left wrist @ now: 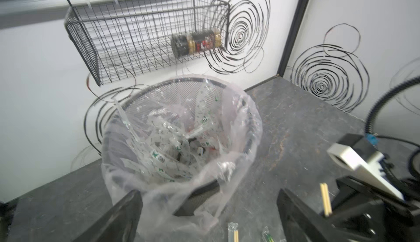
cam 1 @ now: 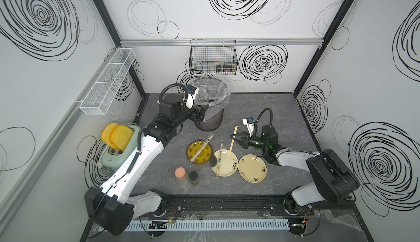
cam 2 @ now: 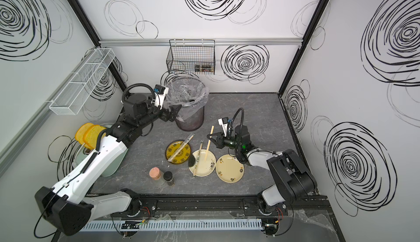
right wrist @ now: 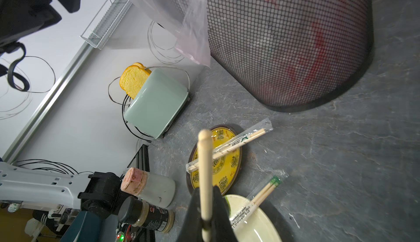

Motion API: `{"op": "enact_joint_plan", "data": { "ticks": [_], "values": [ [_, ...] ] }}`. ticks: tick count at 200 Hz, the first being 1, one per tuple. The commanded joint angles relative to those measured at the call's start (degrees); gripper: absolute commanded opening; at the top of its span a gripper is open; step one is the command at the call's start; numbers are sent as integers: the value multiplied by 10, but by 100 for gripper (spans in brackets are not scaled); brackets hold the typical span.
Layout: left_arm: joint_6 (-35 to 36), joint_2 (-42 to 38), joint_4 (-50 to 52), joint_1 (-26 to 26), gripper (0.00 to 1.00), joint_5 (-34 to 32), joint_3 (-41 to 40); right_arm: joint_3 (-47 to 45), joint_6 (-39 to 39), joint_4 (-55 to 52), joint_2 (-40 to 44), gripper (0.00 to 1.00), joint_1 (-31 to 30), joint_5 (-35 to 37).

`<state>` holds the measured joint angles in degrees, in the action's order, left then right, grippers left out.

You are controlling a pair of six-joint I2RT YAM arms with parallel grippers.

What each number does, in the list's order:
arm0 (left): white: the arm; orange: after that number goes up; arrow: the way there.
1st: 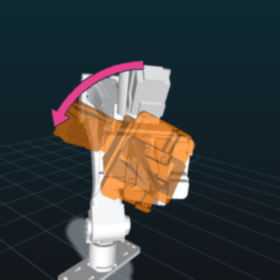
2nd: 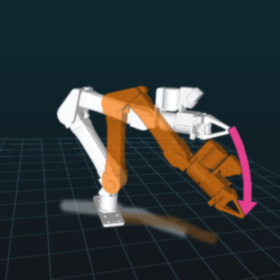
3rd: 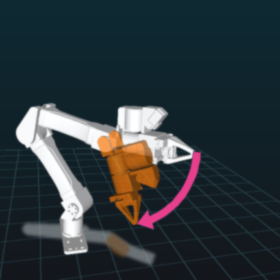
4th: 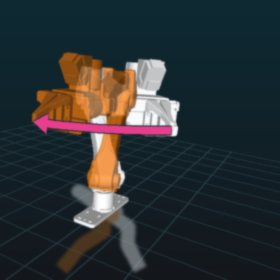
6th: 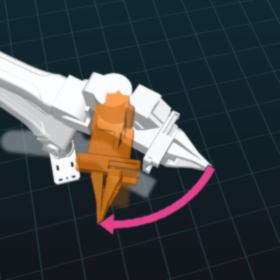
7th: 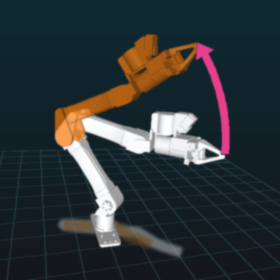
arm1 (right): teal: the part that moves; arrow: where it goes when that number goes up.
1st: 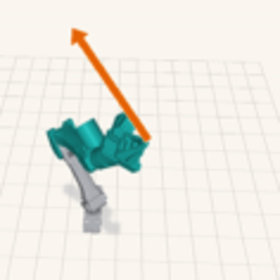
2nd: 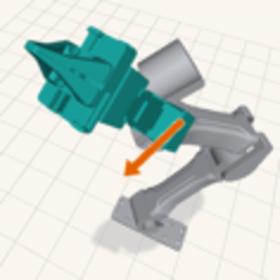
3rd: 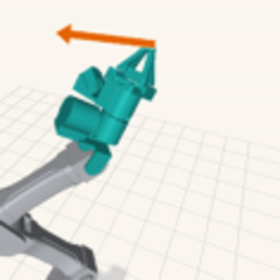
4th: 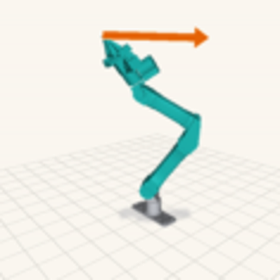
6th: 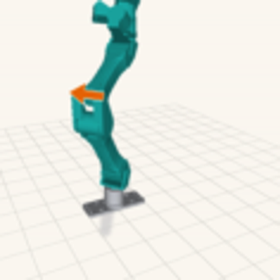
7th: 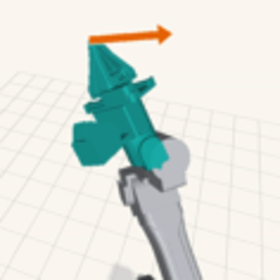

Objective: Remove the packaging of disposable chopsticks
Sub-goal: Place the packet bag in the trash bin, then place the disposable chopsticks on the plate.

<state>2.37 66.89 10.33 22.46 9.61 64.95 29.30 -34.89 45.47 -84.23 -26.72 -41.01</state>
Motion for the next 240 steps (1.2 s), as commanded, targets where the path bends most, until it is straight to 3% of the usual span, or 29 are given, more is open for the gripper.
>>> {"op": "enact_joint_plan", "data": {
  "ticks": [1,36,73,104,166,240],
  "values": [
    [-26,-59,-31,28,96,100,-45,27,20,-88,36,0,14,9],
    [-2,-105,-3,79,97,159,-120,48,17,-280,135,0,42,44],
    [-20,-107,-2,92,96,245,-175,60,0,-449,225,0,74,62],
    [16,-127,25,101,96,265,-192,70,-1,-575,263,0,92,80],
    [23,-106,47,109,96,261,-208,124,66,-761,232,0,92,196],
    [25,-103,52,126,96,232,-215,173,101,-810,120,0,100,176]
  ]
}}
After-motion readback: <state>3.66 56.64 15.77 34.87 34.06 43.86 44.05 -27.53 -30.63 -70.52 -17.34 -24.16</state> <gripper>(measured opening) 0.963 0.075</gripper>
